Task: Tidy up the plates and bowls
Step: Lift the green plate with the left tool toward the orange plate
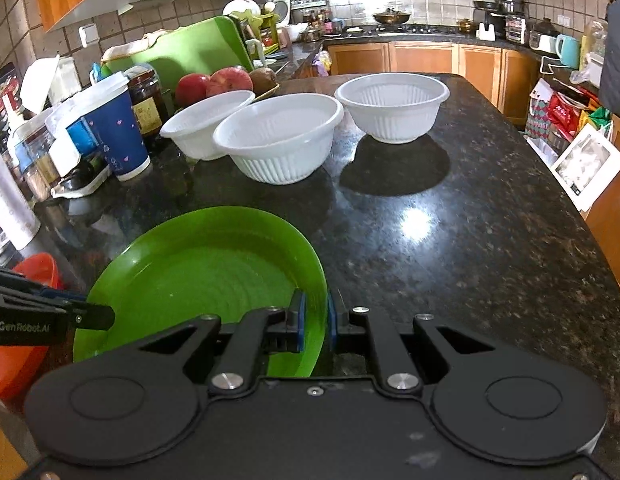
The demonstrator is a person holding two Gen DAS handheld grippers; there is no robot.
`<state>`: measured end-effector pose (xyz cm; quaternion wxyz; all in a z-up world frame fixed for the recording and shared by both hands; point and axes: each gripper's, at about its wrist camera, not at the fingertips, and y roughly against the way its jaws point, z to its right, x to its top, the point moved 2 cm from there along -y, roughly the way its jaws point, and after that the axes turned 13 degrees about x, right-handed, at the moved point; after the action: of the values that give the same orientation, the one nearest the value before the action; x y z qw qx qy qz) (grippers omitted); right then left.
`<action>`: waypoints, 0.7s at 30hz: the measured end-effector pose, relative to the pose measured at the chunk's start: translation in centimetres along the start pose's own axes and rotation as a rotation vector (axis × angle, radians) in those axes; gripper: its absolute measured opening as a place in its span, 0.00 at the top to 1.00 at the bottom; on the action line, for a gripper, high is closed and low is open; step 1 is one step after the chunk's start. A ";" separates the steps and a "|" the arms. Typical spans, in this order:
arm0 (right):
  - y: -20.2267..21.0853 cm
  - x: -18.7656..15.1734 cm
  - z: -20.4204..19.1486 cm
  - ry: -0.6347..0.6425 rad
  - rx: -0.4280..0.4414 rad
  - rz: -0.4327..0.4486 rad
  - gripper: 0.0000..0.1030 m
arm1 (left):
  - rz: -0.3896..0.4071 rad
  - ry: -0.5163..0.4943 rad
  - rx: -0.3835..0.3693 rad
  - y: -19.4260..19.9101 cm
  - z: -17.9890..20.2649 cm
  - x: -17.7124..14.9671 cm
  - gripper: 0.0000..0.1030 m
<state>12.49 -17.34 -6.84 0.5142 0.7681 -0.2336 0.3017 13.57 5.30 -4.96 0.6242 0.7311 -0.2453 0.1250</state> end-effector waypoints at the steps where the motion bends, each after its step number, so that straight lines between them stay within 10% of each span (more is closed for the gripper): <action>1: 0.1 -0.1 0.1 0.005 0.006 -0.004 0.87 | 0.008 0.008 0.009 0.2 0.1 -0.2 0.76; 21: 0.6 -0.5 1.2 0.100 0.120 -0.029 0.87 | 0.050 0.177 0.117 1.5 1.5 -2.4 0.81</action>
<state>12.02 -18.68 -7.19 0.4826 0.7848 -0.1778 0.3458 10.60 4.19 -5.14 0.5964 0.7461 -0.1995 0.2187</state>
